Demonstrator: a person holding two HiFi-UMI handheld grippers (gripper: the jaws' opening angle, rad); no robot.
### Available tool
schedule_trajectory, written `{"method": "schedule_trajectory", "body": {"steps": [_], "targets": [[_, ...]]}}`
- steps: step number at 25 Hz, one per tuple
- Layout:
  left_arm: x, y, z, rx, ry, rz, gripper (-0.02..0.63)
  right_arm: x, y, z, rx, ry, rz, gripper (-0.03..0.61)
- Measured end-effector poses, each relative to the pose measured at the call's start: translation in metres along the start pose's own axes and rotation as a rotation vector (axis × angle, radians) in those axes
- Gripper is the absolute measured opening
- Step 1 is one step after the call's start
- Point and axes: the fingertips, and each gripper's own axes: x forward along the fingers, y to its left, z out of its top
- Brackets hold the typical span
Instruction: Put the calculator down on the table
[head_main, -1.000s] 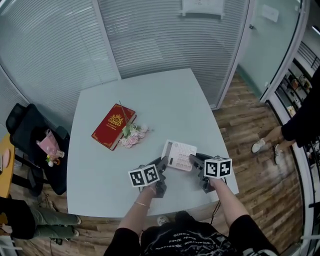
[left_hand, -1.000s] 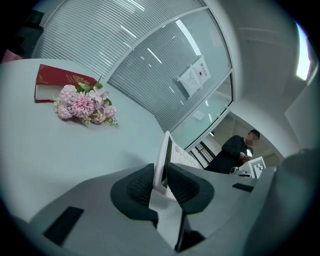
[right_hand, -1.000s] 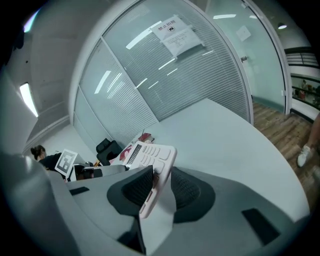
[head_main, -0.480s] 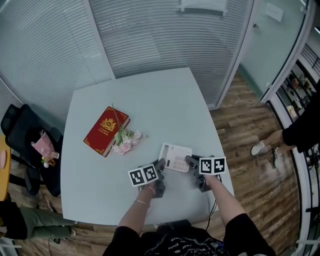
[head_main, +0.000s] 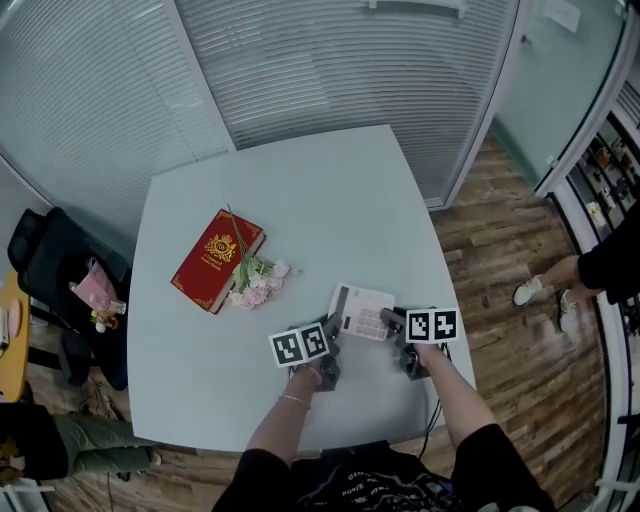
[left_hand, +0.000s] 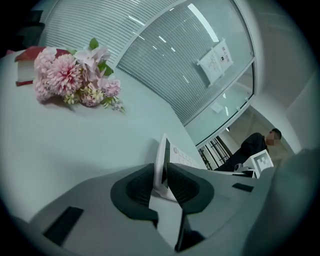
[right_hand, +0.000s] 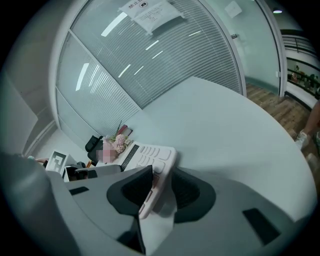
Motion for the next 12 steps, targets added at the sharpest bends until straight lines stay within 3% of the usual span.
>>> {"method": "schedule_trajectory", "body": {"steps": [12], "targets": [[0.004,-0.006,0.002,0.13,-0.021,0.041,0.089,0.007,-0.011,-0.006,-0.067,0.018,-0.104,0.138]]}}
